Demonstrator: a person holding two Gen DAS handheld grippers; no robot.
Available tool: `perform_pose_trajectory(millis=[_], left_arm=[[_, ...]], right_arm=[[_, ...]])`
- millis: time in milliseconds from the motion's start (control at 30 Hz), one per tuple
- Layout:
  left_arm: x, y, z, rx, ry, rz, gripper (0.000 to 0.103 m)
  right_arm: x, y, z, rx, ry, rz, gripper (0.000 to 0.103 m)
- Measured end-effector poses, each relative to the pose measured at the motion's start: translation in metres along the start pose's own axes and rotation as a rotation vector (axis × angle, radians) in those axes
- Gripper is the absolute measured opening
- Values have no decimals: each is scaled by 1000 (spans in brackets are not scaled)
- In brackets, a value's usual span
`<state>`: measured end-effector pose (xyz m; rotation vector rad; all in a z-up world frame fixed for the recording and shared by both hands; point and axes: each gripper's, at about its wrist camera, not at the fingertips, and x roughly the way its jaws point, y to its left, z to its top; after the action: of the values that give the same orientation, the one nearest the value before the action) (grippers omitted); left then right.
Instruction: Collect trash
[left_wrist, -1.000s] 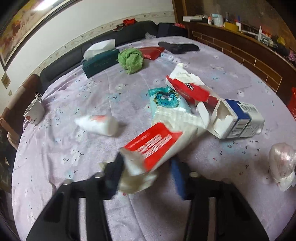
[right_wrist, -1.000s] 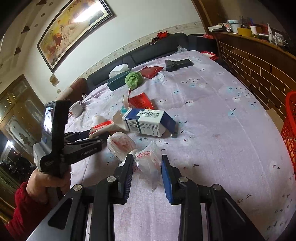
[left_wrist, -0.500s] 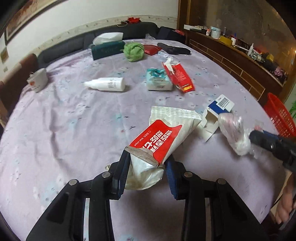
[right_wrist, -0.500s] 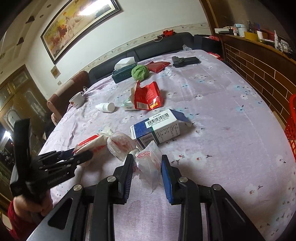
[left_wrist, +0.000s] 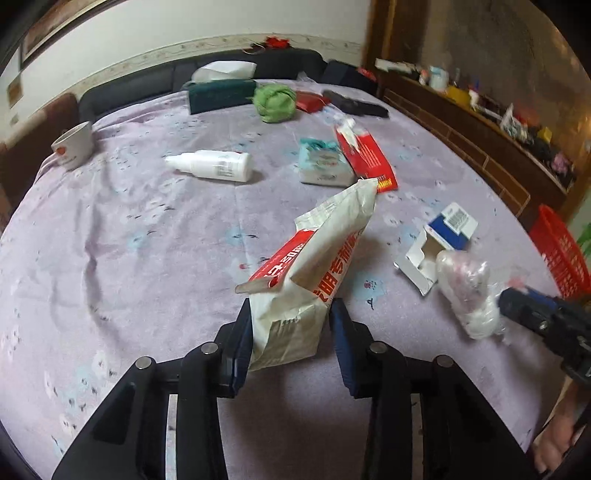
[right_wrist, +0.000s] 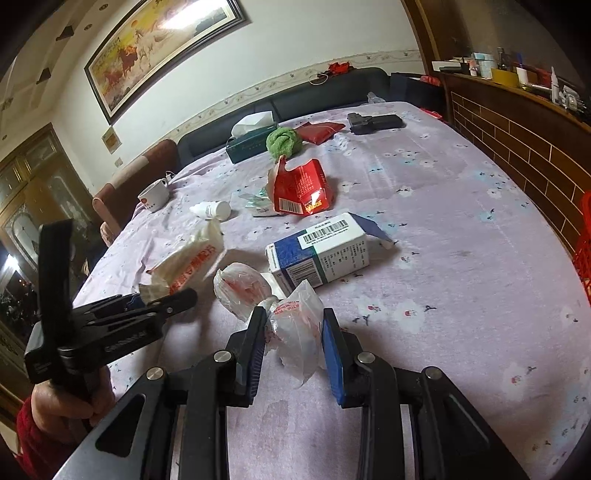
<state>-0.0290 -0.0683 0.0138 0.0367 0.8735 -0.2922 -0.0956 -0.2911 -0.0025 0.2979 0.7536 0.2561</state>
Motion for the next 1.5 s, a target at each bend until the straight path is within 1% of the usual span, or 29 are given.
perform_pose_trajectory(millis=[133,233,300,367,433,500,633,800,1000,1500], left_arm=[[-24,3,-15,-45,-101,25,38],[-36,3,-25,-83,-151,20,38],[-42,0,-29,-79,-188,52,38],[-44,-4,-30,-62,-206,66,38],[-44,-8,-30,-45,-206,73,38],[-45,-7,-30,-46,-213,74,38],[-46,-7,-32,-48,-218,75,38],[-47,-8,-33,-43,-224,98,38],[-46,-9,-34,-42,-223,114,38],[-47,-9,-35,-40,-225,113,38]], right_arm=[[5,6,-2,-18,-37,-8,32],[6,15,-1,-53,-70,-17,32],[4,21,0,-75,-101,-19,32],[3,25,1,-94,-118,-30,32],[4,31,0,-126,-129,-49,32],[3,33,-1,-144,-136,-40,32],[3,31,-2,-133,-132,-34,32],[0,36,-5,-166,-155,-35,32],[0,35,-5,-154,-156,-46,32],[-2,32,-5,-134,-172,-43,32]])
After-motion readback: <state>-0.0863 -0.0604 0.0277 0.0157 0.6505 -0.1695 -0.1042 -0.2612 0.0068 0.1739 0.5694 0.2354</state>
